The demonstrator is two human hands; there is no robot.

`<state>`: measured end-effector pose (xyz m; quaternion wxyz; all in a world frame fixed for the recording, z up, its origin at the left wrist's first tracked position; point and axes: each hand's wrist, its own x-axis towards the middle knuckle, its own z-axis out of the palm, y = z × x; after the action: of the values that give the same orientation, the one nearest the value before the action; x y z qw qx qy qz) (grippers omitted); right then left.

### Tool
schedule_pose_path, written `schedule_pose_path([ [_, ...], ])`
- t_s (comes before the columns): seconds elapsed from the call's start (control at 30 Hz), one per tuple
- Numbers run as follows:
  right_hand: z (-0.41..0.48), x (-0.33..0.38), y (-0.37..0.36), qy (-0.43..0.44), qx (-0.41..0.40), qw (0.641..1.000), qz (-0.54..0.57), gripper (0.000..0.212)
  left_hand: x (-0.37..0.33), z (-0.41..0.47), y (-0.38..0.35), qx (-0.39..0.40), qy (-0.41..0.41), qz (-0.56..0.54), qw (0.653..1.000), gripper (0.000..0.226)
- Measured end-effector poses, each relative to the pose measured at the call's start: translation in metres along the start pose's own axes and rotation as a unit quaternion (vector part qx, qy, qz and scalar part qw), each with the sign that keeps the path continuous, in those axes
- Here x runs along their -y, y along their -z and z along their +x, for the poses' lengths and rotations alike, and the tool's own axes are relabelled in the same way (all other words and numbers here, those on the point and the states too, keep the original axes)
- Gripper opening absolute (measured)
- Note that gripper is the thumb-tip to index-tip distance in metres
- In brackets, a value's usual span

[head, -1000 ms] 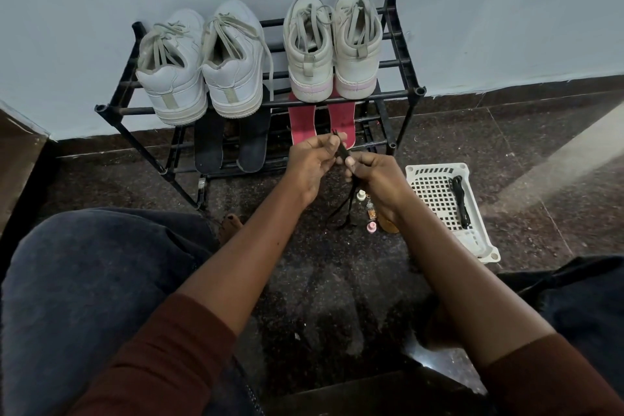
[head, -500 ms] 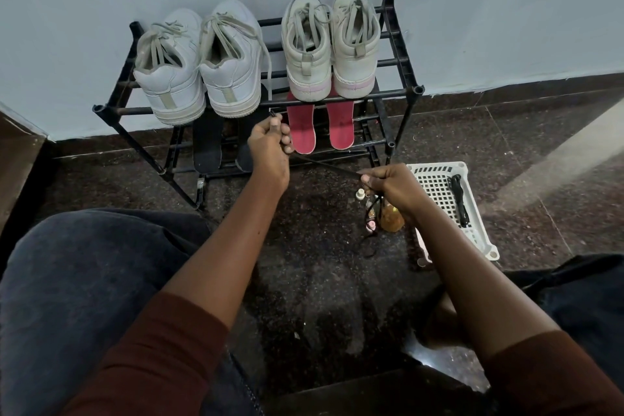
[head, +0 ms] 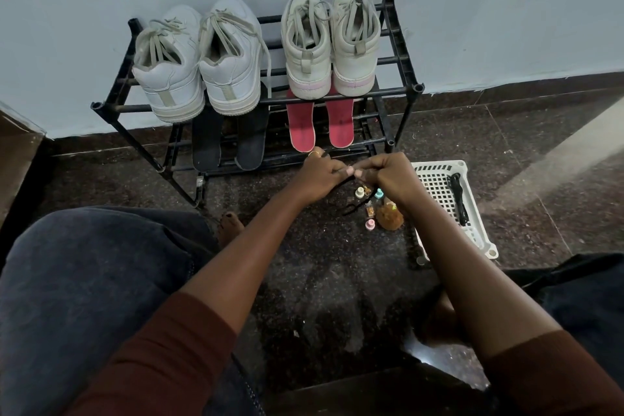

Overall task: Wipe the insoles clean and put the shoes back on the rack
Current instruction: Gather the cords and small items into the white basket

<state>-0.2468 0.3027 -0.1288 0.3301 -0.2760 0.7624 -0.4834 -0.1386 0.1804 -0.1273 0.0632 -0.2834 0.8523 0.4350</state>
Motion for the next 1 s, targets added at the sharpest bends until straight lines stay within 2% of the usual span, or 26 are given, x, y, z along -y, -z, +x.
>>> schedule_pose_path([
  [0.17, -0.001, 0.002, 0.0, -0.014, 0.016, 0.994, 0.104, 0.014, 0.003, 0.001, -0.004, 0.018, -0.003, 0.005, 1.0, 0.024],
  [0.37, 0.002, -0.004, 0.007, -0.054, -0.001, 0.995, 0.081, 0.009, 0.017, 0.007, 0.003, -0.075, 0.031, 0.06, 0.995, 0.026],
  [0.67, 0.002, -0.002, 0.016, -0.052, -0.03, 0.997, 0.048, 0.008, 0.044, 0.012, 0.011, -0.13, 0.079, 0.16, 0.975, 0.028],
  [0.8, 0.003, -0.003, 0.016, -0.041, -0.037, 0.998, 0.032, 0.012, 0.045, 0.011, 0.011, -0.087, 0.085, 0.165, 0.979, 0.03],
  [1.0, 0.003, 0.0, 0.006, -0.013, -0.001, 0.999, -0.04, 0.008, 0.018, 0.007, -0.003, -0.026, -0.023, 0.052, 0.998, 0.041],
])
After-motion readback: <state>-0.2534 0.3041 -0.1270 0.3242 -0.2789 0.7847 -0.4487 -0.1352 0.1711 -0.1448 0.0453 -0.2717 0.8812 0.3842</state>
